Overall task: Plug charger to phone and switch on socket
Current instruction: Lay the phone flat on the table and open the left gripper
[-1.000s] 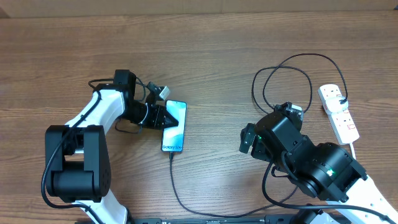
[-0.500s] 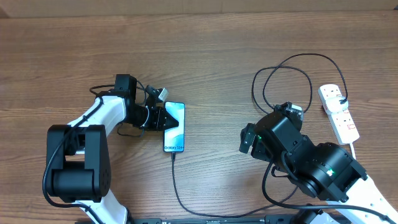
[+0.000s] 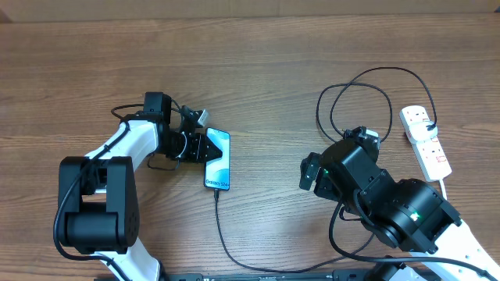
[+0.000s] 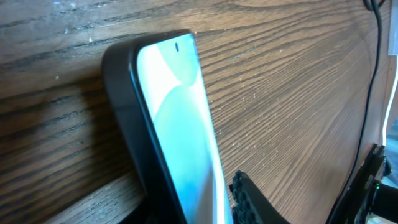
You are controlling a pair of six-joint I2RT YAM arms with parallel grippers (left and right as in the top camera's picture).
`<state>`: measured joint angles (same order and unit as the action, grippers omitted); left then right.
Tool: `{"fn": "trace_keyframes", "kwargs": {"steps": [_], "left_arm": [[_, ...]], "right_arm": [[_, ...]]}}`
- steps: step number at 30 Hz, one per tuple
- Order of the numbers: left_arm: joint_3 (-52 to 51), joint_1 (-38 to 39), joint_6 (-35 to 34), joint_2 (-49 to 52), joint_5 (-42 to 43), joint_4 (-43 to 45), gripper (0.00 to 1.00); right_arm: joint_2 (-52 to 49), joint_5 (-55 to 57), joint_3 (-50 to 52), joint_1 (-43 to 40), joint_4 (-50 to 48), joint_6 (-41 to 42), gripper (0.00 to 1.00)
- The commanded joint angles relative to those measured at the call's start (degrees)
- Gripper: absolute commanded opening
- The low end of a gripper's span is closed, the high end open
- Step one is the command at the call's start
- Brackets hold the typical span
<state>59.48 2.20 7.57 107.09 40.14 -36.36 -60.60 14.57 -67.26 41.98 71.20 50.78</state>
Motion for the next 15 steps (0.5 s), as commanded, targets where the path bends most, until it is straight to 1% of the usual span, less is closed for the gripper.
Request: {"fn": "trace_keyframes", "kwargs": {"steps": [1, 5, 10, 15], "left_arm": [[-0.24, 0.07, 0.09, 0.5, -0.26, 0.22, 0.27], [-0.24, 0.07, 0.09, 0.5, -0.31, 0.2, 0.3], [-0.24, 0.07, 0.04, 0.5, -0.33, 0.17, 0.38], [-0.24, 0.07, 0.07, 0.5, -0.35, -0.37, 0.4]], "right_arm": [[0.42, 0.83, 0.09, -0.2, -0.26, 0.24, 1.0], [0.42, 0.83, 0.09, -0.2, -0.26, 0.24, 1.0], [0.42, 0.81, 0.09, -0.2, -0.17, 0.24, 1.0], [0.42, 0.81, 0.09, -0.2, -0.2, 0.24, 1.0]]}}
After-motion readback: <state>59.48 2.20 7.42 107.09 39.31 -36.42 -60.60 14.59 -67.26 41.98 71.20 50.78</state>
